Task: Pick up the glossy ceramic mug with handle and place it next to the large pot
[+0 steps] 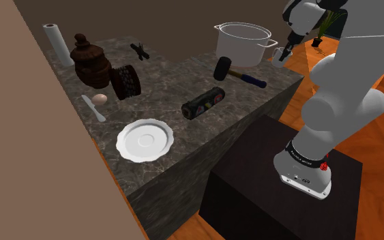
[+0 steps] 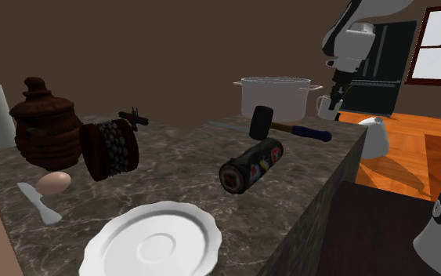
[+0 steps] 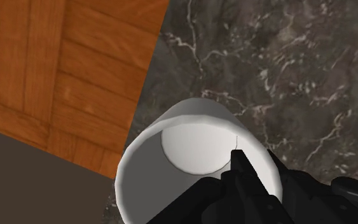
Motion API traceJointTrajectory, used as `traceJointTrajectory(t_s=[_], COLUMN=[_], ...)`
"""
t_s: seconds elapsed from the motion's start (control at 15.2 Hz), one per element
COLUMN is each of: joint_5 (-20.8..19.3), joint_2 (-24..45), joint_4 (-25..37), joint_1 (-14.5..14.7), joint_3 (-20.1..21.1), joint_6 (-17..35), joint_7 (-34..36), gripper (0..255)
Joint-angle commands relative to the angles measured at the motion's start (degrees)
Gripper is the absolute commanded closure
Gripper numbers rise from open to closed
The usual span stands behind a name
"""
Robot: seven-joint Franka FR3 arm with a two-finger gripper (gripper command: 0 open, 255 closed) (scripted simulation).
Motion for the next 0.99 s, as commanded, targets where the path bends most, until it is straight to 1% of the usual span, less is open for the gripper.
traceJointTrajectory(t_s=[0.0,0.13,0.2,0.53,0.79,0.92], joint_5=[0.02,0.02,0.02,0.02,-4.13,-4.14], joint_2=[0.0,0.0,0.01,0.0,-4.73,-4.74], joint_4=[0.01,0.01,0.01,0.01,1.24,1.24], joint_1=[-0.01,-0.01,-0.01,-0.01,1.16,1.14], joint_3=[0.0,0.0,0.0,0.0,-1.99,-1.96], joint_6=[0.02,0.02,0.02,0.02,-4.91,-4.91], joint_7=[-0.02,-0.02,-0.02,-0.02,2.53,2.53], gripper=[255,255,0,0,0,0])
